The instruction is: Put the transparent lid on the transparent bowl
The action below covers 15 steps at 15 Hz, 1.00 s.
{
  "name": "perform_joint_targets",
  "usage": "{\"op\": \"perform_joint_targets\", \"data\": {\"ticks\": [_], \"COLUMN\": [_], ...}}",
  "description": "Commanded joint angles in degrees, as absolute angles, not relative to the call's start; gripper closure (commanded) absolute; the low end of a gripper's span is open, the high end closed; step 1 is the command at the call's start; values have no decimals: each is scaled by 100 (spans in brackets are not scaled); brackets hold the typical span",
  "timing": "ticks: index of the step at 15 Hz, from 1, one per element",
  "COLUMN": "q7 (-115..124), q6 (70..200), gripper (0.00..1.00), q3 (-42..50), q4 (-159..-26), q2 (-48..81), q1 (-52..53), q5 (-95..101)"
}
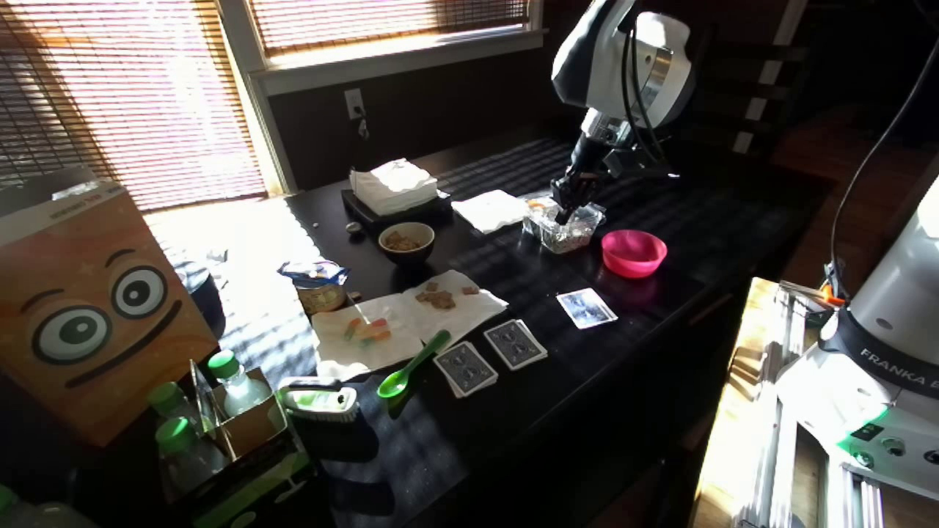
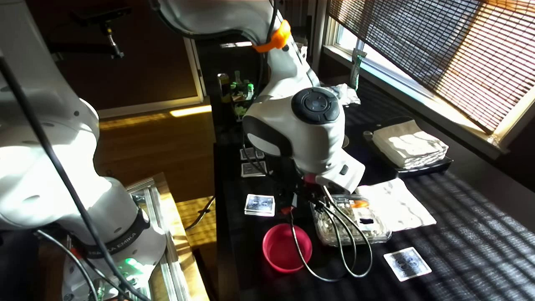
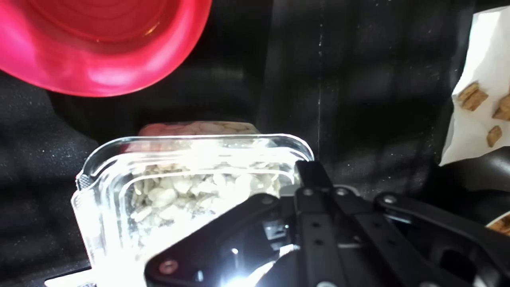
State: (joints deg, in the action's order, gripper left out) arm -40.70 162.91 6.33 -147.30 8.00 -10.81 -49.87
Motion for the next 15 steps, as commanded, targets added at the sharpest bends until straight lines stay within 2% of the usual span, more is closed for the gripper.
{"op": "perform_joint_targets", "data": {"ticks": [1,15], "q7": [-4229,-4084], "q6": [16473,16749], "gripper": [100,100], "q3": [565,721], "q4": [-14608,-14681], "q2": [1018,770], "q1": [-1085,-1121], "q5": [-5147,-4876]}}
